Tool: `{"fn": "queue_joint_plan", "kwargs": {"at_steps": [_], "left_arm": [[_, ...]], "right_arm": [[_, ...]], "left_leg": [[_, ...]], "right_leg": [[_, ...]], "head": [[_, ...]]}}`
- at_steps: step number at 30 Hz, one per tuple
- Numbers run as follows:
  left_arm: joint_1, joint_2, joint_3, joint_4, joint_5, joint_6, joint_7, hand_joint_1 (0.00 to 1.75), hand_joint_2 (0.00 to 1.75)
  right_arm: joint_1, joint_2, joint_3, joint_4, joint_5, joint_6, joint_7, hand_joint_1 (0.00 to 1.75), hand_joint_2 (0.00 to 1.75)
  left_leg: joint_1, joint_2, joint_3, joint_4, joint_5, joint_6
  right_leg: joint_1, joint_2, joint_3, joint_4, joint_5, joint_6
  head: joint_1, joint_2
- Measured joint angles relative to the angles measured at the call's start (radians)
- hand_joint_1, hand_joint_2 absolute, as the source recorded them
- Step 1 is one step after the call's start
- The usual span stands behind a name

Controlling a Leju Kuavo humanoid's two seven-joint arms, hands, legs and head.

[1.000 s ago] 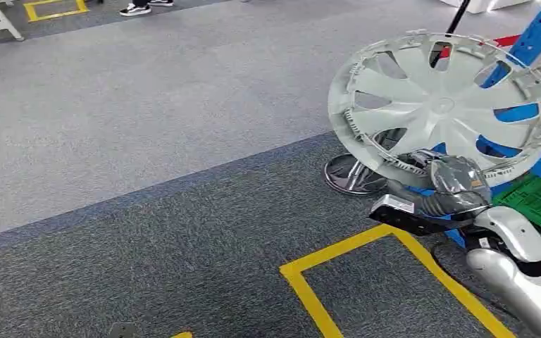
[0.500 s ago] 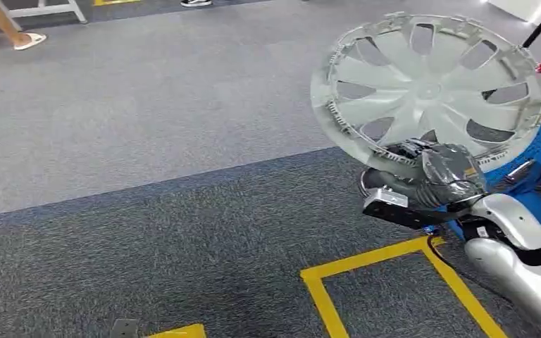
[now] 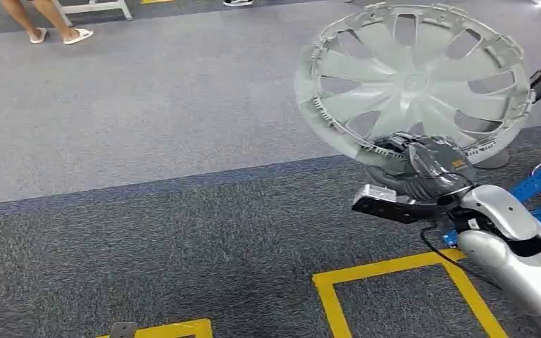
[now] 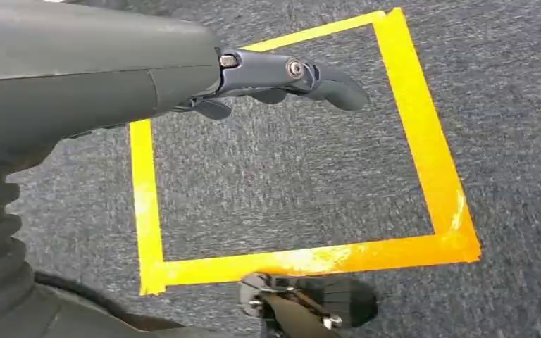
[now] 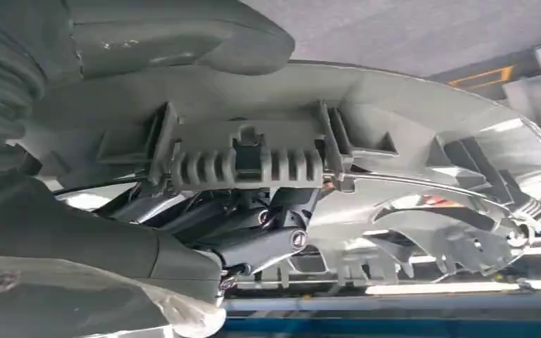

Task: Take the parts from the cabinet and place them on the table.

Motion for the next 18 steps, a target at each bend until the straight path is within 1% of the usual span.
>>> {"fn": "queue_joint_plan", "kwargs": {"at_steps": [1,2,3,4,5,6,7,8,9,10,11,12,13,14,15,16,17,18], "left_arm": [[-0.002,0.0,0.0,0.0,-0.001,0.0,0.0,0.0,1.75],[0.0,0.0,0.0,0.0,-0.001,0.0,0.0,0.0,1.75],[0.001,0.0,0.0,0.0,-0.001,0.0,0.0,0.0,1.75],[0.002,0.0,0.0,0.0,-0.001,0.0,0.0,0.0,1.75],[0.004,-0.001,0.0,0.0,-0.001,0.0,0.0,0.0,1.75],[0.002,0.0,0.0,0.0,-0.001,0.0,0.0,0.0,1.75],[-0.001,0.0,0.0,0.0,-0.001,-0.001,0.0,0.0,1.75],[-0.002,-0.002,0.0,0.0,-0.001,-0.001,0.0,0.0,1.75],[-0.002,-0.004,0.0,0.0,-0.002,-0.001,0.0,0.0,1.75],[-0.001,-0.004,0.0,0.0,-0.002,-0.001,0.0,0.0,1.75],[-0.001,-0.004,0.0,0.0,-0.002,-0.001,0.0,0.0,1.75],[-0.001,-0.004,0.0,0.0,-0.002,-0.001,0.0,0.0,1.75],[-0.001,-0.004,0.0,0.0,-0.002,-0.003,0.0,0.0,1.75],[-0.002,-0.005,0.0,0.0,-0.003,-0.003,0.0,0.0,1.75],[-0.001,-0.004,0.0,0.0,-0.003,-0.003,0.0,0.0,1.75],[-0.004,-0.004,0.0,0.0,-0.002,-0.003,0.0,0.0,1.75],[-0.003,-0.003,0.0,0.0,-0.002,-0.006,0.0,0.0,1.75],[0.001,-0.002,0.0,0.0,-0.002,-0.015,0.0,0.0,1.75]], "right_arm": [[-0.001,0.0,0.0,0.0,0.0,0.0,0.002,1.75,1.75],[-0.002,0.0,0.002,0.0,0.0,0.0,0.002,1.75,1.75],[-0.002,0.0,0.004,0.0,-0.003,0.0,0.002,1.75,1.75],[-0.002,0.0,0.007,0.0,-0.003,0.0,0.002,1.75,1.75],[-0.001,-0.001,0.007,0.0,-0.003,0.0,0.004,1.75,1.75],[-0.002,-0.001,0.007,0.0,-0.003,-0.001,0.005,1.75,1.75],[-0.003,-0.002,0.008,0.0,-0.005,-0.001,0.005,1.75,1.75],[0.0,-0.002,0.008,0.0,-0.005,-0.001,0.007,1.75,1.75],[0.002,-0.002,0.009,0.0,-0.005,-0.002,0.007,1.75,1.75],[0.005,-0.003,0.011,0.0,-0.005,-0.002,0.007,1.75,1.75],[0.01,-0.003,0.011,0.0,-0.006,-0.002,0.008,1.75,1.75],[0.012,-0.003,0.011,0.0,-0.006,-0.003,0.009,1.75,1.75],[0.013,-0.003,0.011,0.0,-0.007,-0.005,0.011,1.75,1.75],[0.013,-0.004,0.01,0.0,-0.008,-0.006,0.013,1.75,1.75],[0.014,-0.004,0.011,0.0,-0.009,-0.008,0.014,1.75,1.75],[0.017,-0.005,0.011,0.0,-0.01,-0.011,0.014,1.75,1.75],[0.024,-0.007,0.011,0.0,-0.01,-0.015,0.016,1.75,1.75],[0.028,-0.008,0.011,0.0,-0.009,-0.02,0.016,1.75,1.75]], "left_leg": [[-0.002,-0.005,0.0,-0.019,-0.001,0.005],[-0.003,-0.01,-0.003,-0.018,0.0,0.007],[-0.004,-0.02,-0.004,-0.018,-0.001,0.01],[-0.002,-0.029,-0.002,-0.024,0.002,0.016],[0.009,-0.037,0.008,-0.038,0.009,0.024],[0.009,-0.045,0.01,-0.04,0.011,0.029],[0.009,-0.053,0.008,-0.04,0.012,0.033],[0.008,-0.063,0.008,-0.04,0.011,0.034],[0.007,-0.071,0.008,-0.039,0.01,0.035],[0.006,-0.081,0.009,-0.039,0.01,0.036],[0.006,-0.092,0.01,-0.039,0.01,0.036],[0.007,-0.105,0.011,-0.038,0.009,0.036],[0.008,-0.116,0.012,-0.036,0.008,0.035],[0.01,-0.127,0.012,-0.032,0.005,0.03],[0.009,-0.136,0.007,-0.029,0.002,0.025],[0.004,-0.145,-0.004,-0.013,0.002,0.021],[0.008,-0.154,-0.01,-0.018,0.007,0.014],[0.01,-0.162,-0.01,-0.02,0.008,0.011]], "right_leg": [[0.002,-0.005,-0.003,0.001,-0.001,0.005],[0.003,-0.014,-0.002,-0.002,0.0,0.008],[0.002,-0.023,0.002,-0.007,0.0,0.013],[0.003,-0.032,0.008,-0.011,-0.001,0.019],[-0.002,-0.019,-0.002,-0.008,-0.013,0.026],[-0.003,0.024,-0.01,0.022,-0.036,0.025],[-0.002,0.052,-0.043,0.092,-0.07,0.024],[-0.002,0.066,-0.087,0.18,-0.107,0.026],[-0.001,0.072,-0.128,0.257,-0.134,0.028],[-0.001,0.073,-0.156,0.301,-0.137,0.028],[-0.001,0.073,-0.16,0.294,-0.116,0.027],[-0.002,0.074,-0.14,0.238,-0.071,0.028],[-0.003,0.077,-0.105,0.155,-0.021,0.027],[-0.007,0.093,-0.064,0.061,0.028,0.028],[-0.013,0.136,-0.046,0.022,0.02,0.029],[-0.017,0.149,-0.028,-0.005,0.017,0.027],[-0.012,0.139,-0.032,0.007,0.017,0.025],[-0.01,0.134,-0.032,0.008,0.015,0.022]], "head": [[0.0,0.0],[0.003,0.0],[-0.001,0.0],[0.0,0.0],[0.001,0.0],[0.005,0.0],[0.008,0.0],[0.013,0.0],[0.011,0.0],[0.011,0.0],[0.011,0.0],[0.012,0.0],[0.012,0.0],[0.012,0.0],[0.012,0.0],[0.011,0.0],[0.011,0.0],[0.011,0.0]]}}
